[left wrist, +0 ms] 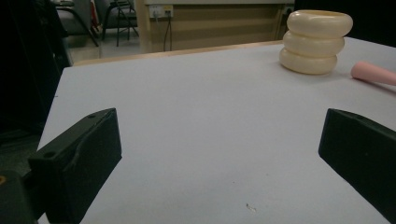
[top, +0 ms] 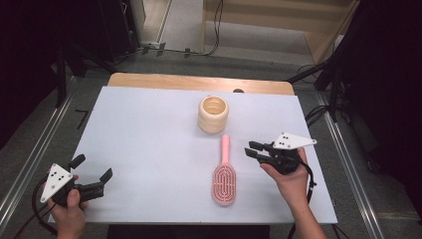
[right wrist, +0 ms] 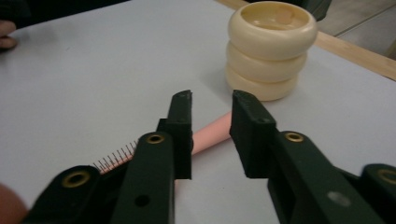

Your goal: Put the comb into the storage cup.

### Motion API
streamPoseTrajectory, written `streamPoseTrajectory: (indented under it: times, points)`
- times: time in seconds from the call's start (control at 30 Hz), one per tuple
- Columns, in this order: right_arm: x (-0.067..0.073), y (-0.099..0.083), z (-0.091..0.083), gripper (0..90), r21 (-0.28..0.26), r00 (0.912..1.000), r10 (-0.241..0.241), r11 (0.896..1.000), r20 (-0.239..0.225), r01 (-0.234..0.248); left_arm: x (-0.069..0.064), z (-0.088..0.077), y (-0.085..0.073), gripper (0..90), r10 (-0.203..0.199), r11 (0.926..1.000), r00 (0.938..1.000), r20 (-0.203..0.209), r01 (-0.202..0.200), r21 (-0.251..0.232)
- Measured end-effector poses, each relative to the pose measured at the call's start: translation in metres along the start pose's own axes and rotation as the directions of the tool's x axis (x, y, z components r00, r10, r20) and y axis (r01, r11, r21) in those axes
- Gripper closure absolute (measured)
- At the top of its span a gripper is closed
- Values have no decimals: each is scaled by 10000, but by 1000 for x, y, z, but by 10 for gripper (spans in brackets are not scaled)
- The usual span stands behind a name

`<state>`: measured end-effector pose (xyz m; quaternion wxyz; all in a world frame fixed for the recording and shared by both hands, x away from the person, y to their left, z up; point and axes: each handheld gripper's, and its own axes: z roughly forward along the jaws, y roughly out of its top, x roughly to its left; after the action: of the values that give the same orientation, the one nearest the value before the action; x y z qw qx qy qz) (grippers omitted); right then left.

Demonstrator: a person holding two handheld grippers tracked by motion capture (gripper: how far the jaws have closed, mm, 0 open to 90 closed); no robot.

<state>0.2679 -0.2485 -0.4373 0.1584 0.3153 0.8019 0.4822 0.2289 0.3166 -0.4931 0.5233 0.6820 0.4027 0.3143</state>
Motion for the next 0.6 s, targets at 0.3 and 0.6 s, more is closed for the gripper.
streamPoseTrajectory:
  times: [0.3,0.6]
  points:
    - [-1,25,26,880,1053,9979,-566,9927,-308,596,0,0,0,0,-4,10000,10000,0,4,5]
    - [-3,41,55,881,2310,9915,-1224,9643,-440,1293,0,1,0,0,78,10000,10000,-11,-77,38]
